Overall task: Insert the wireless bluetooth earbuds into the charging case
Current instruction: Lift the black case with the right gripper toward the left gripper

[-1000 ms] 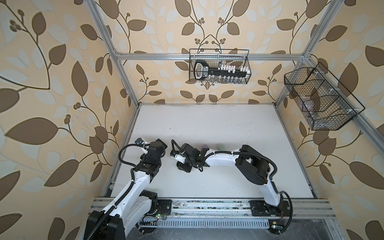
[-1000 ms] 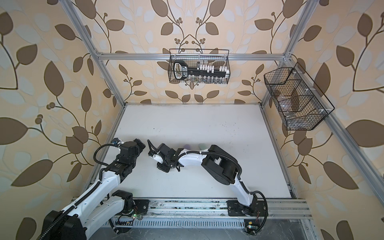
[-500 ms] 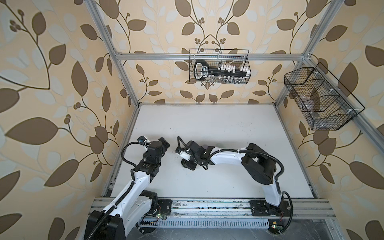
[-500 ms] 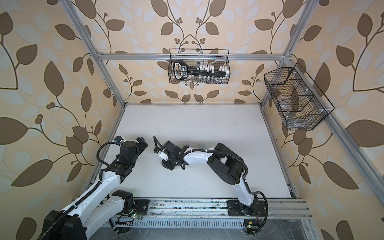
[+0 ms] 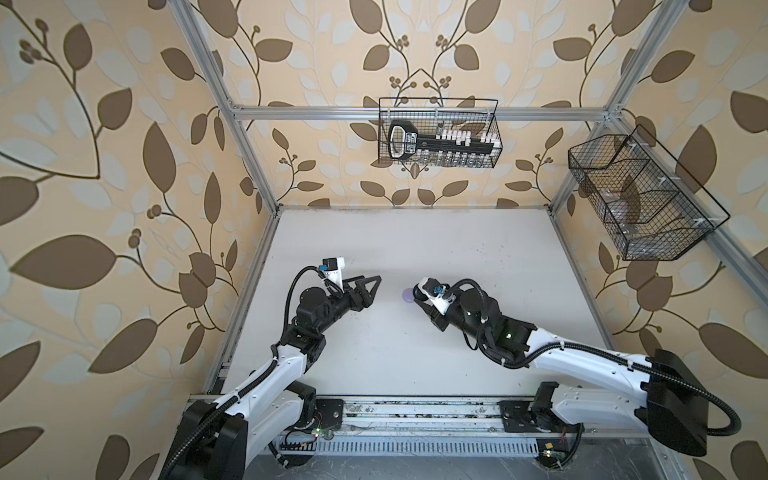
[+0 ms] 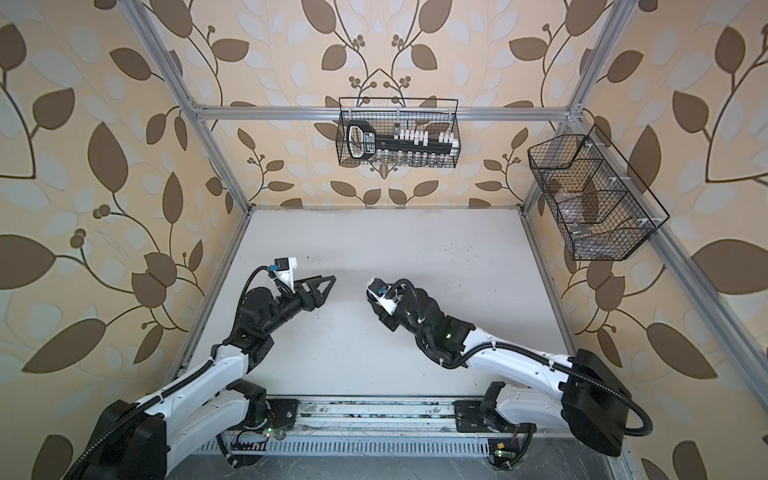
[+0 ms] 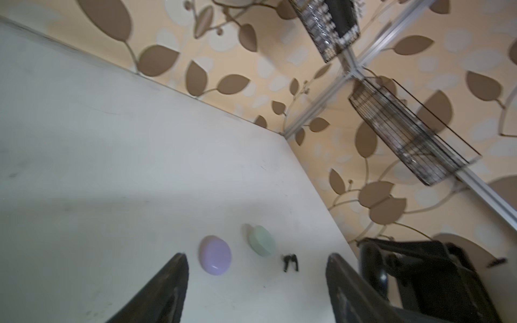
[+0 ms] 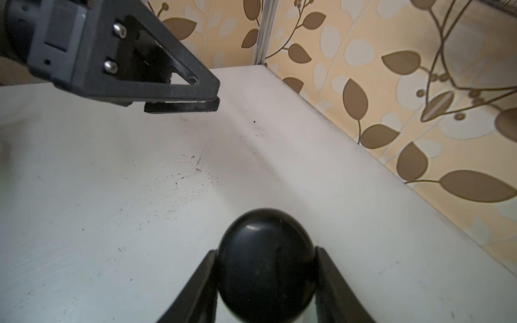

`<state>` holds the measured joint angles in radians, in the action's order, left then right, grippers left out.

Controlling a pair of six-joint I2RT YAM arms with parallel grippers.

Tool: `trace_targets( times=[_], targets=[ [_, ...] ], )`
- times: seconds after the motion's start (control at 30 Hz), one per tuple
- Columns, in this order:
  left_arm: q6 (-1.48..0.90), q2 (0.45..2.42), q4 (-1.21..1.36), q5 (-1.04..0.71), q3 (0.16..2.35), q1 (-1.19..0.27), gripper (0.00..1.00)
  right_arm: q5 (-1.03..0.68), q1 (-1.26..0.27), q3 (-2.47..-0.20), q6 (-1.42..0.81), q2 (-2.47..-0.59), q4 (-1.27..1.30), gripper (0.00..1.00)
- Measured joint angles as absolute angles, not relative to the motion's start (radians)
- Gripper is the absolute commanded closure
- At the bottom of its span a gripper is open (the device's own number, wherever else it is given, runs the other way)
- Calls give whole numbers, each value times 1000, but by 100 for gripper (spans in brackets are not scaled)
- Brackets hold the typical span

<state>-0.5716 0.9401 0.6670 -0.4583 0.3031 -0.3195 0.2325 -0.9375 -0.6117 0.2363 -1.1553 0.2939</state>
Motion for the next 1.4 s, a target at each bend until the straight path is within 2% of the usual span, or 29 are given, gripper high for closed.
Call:
trace_targets(
  times=[0.17, 0.33, 0.57, 0.93, 1.1, 1.27, 1.4],
  targets=[
    [-505, 946, 745, -626, 313, -406, 37, 351, -1032, -538, 349, -1105, 393, 78],
    [-414, 950, 703, -721, 361, -471, 49, 410, -1044, -532, 399, -1099, 449, 77],
    [-323, 1031, 576, -762, 469, -521, 51, 439, -1058, -529, 422, -1083, 488, 76],
    [-287, 1082, 471, -779, 501, -530, 53, 454, -1081, -529, 448, -1114, 497, 76],
    [-282, 1085, 461, -784, 511, -531, 57, 471, -1114, -529, 479, -1159, 498, 76],
    [-265, 1102, 448, -804, 522, -532, 66, 492, -1140, -529, 512, -1185, 499, 76],
    [-263, 1135, 439, -818, 543, -539, 64, 513, -1141, -529, 525, -1187, 500, 77]
  ],
)
